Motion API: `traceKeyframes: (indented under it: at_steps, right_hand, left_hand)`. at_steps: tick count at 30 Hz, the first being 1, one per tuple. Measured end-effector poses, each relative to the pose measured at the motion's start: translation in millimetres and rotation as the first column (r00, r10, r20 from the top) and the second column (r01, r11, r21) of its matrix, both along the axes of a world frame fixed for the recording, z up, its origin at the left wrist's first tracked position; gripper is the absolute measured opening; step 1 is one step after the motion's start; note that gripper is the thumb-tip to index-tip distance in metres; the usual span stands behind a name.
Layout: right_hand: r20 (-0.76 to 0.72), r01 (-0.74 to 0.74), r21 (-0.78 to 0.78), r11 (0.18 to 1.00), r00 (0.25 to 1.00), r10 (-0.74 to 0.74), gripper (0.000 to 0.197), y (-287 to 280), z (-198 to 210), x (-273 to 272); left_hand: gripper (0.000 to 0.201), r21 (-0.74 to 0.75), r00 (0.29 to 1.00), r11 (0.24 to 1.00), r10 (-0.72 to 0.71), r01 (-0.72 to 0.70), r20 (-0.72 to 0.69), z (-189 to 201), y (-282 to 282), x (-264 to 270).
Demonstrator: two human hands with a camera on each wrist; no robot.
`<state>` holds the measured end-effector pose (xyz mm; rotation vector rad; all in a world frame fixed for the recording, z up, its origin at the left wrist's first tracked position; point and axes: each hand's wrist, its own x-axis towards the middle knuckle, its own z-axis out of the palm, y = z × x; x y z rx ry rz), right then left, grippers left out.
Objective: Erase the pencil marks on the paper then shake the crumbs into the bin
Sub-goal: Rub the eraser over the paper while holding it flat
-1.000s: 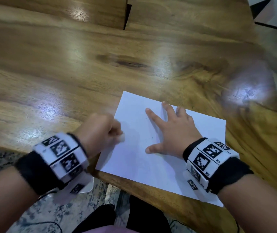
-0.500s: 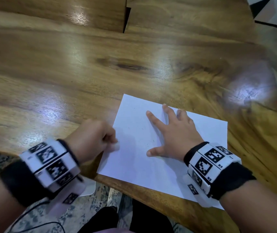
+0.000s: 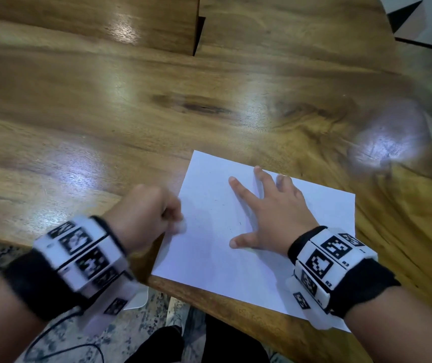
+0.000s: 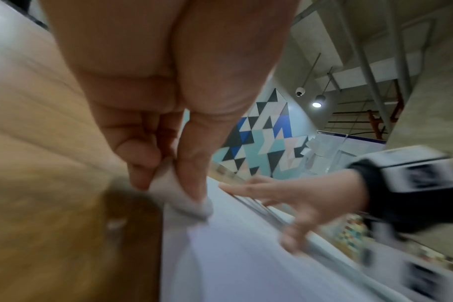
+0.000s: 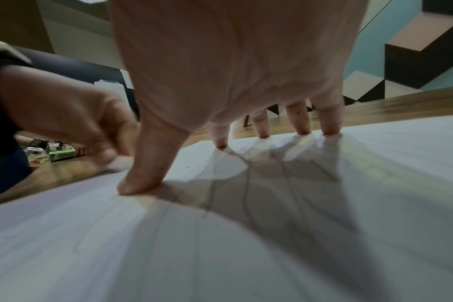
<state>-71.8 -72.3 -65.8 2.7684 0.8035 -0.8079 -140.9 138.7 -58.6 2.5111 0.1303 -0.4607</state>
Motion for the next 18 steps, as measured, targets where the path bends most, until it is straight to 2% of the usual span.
traceKeyframes:
  at_steps: [3, 5, 8, 10, 12, 14, 16, 18]
  right_hand:
    - [-0.005, 0.002, -0.005, 1.000, 1.000, -0.002, 0.110, -2, 0, -1]
    - [-0.007, 0.000, -0.004, 1.000, 1.000, 0.000, 0.109, -1, 0, 0]
    - [-0.012, 0.004, -0.005, 1.000, 1.000, -0.004, 0.109, 0, 1, 0]
    - [-0.014, 0.005, -0.007, 1.000, 1.000, -0.005, 0.110, 0, 1, 0]
    - [-0.013, 0.006, -0.009, 1.000, 1.000, -0.006, 0.110, -1, 1, 0]
    - [-0.013, 0.006, -0.010, 1.000, 1.000, -0.006, 0.110, 0, 1, 0]
    - [-0.017, 0.005, -0.012, 1.000, 1.000, -0.005, 0.110, 0, 1, 0]
    - [-0.017, 0.004, -0.012, 1.000, 1.000, -0.005, 0.110, 0, 1, 1]
  left_hand:
    - [0.026, -0.024, 0.976, 0.991, -0.133, 0.131, -0.171, 2, 0, -16]
    - [0.010, -0.011, 0.995, 0.999, -0.053, 0.053, -0.085, 2, -1, -1]
    - [0.014, 0.019, 0.986, 0.993, 0.110, -0.113, 0.123, -4, -6, 15]
    - [0.015, 0.015, 0.990, 0.998, 0.057, -0.059, 0.130, -5, -8, 0]
    - [0.018, -0.042, 0.997, 0.996, -0.071, 0.072, 0.033, -2, -10, -26]
    - [0.023, -0.110, 0.991, 0.986, -0.128, 0.122, -0.043, -1, -11, -35]
    - [0.014, -0.087, 0.995, 0.991, -0.101, 0.102, 0.013, -4, -9, -24]
    - [0.014, -0.058, 0.992, 0.998, -0.020, 0.027, 0.121, -7, -10, -11]
